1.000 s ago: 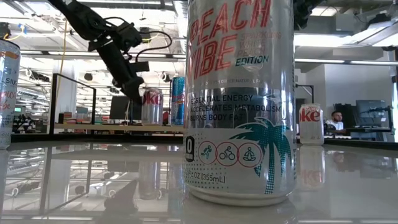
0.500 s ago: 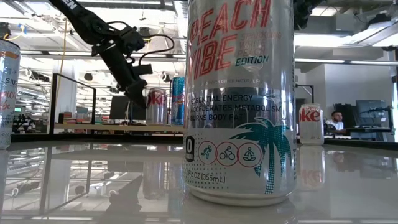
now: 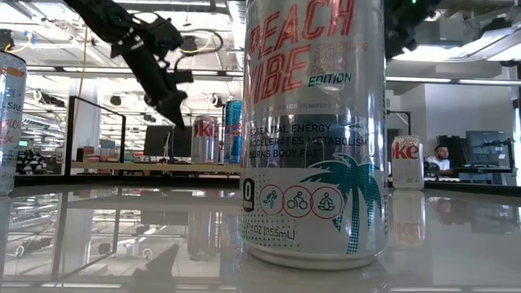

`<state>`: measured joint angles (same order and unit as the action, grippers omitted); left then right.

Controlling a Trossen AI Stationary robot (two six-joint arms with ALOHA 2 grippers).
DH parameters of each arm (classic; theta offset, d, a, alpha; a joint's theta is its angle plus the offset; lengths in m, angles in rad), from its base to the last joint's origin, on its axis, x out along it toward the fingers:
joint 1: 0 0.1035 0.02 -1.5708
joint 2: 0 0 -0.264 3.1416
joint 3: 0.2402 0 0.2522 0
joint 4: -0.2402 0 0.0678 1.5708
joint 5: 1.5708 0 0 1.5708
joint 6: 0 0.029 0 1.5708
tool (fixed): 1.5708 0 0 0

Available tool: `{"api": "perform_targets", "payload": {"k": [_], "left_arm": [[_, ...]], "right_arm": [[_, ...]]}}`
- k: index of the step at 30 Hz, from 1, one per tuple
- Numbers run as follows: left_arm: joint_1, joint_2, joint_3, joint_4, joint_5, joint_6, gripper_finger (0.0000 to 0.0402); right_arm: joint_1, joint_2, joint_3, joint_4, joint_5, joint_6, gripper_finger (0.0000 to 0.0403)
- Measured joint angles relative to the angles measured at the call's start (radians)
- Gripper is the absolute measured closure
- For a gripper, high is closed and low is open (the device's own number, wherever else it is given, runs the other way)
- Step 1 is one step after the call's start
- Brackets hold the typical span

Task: Place canned beverage on shelf
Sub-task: Put the silver soda can on the shelf

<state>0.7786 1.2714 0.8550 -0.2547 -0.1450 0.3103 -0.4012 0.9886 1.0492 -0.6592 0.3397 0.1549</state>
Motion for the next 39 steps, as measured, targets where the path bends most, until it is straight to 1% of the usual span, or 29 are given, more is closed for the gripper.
{"api": "perform_targets", "payload": {"k": [3,6,11,13,16,19,23,26,37,39], "left_arm": [[-0.044,-0.05,0.0,-0.023,0.008,-0.032,0.0402],[-0.107,-0.074,0.0,-0.026,0.009,-0.035,0.0401],[-0.192,-0.078,0.0,-0.018,0.009,-0.005,0.0401],[-0.208,-0.078,0.0,-0.018,0.008,0.007,0.0401],[-0.215,-0.077,0.0,-0.018,0.007,0.01,0.0402],[-0.213,-0.077,0.0,-0.019,0.005,0.016,0.0401],[-0.211,-0.077,0.0,-0.016,0.001,0.026,0.0402],[-0.211,-0.077,0.0,-0.015,0.001,0.026,0.0402],[-0.211,-0.076,0.0,-0.016,0.002,0.012,0.0401],[-0.211,-0.076,0.0,-0.016,0.002,0.011,0.0402]], "right_arm": [[-0.095,0.024,0.001,-0.076,0.0,0.062,0.0017],[-0.195,0.072,0.0,-0.139,0.001,0.126,0.0017],[-0.353,0.169,-0.004,-0.155,0.006,0.194,0.0017],[-0.4,0.193,-0.021,-0.148,0.006,0.197,0.0017],[-0.453,0.206,-0.08,-0.117,0.003,0.197,0.0017],[-0.482,0.193,-0.152,-0.06,0.001,0.199,0.0017],[-0.499,0.158,-0.246,0.034,-0.057,0.196,0.0017],[-0.508,0.138,-0.293,0.096,-0.067,0.196,0.0017],[-0.527,0.163,-0.334,0.172,-0.074,0.186,0.0017],[-0.528,0.173,-0.341,0.162,-0.079,0.185,0.0019]]}}
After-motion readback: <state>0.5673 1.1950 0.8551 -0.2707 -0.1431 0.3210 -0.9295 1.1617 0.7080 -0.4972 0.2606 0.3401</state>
